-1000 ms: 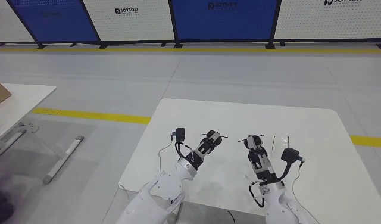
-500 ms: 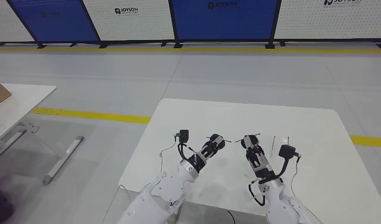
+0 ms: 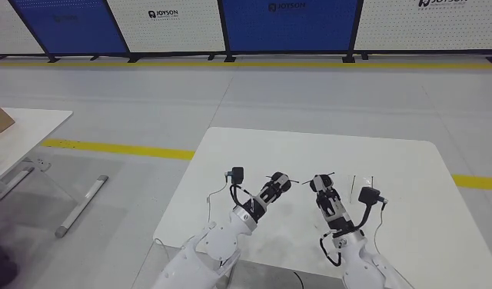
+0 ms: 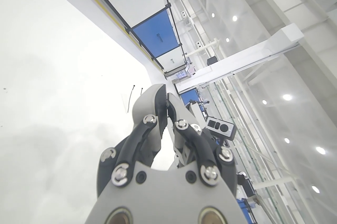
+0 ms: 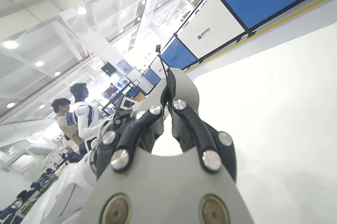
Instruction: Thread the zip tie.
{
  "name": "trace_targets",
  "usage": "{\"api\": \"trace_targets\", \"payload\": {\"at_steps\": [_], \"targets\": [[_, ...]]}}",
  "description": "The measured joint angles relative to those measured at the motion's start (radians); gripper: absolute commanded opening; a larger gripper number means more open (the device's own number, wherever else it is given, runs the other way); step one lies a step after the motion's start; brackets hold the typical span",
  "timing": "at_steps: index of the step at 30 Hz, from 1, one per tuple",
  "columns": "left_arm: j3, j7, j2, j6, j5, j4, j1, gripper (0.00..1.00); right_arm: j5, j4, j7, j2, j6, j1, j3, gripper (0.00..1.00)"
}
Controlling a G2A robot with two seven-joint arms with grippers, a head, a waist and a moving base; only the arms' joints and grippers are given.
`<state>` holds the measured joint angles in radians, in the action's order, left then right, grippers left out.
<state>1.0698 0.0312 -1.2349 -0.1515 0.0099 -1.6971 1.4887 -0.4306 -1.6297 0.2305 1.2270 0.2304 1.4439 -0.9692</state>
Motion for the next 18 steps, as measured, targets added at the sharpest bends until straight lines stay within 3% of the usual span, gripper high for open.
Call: {"api": "trace_targets", "payload": {"at_steps": [18], "targets": [[0.0, -0.001, -0.002, 0.002, 0.0, -0.001, -0.002, 0.0, 0.005, 0.003, -0.014, 0.01, -0.019, -0.003, -0.007, 0.0]]}}
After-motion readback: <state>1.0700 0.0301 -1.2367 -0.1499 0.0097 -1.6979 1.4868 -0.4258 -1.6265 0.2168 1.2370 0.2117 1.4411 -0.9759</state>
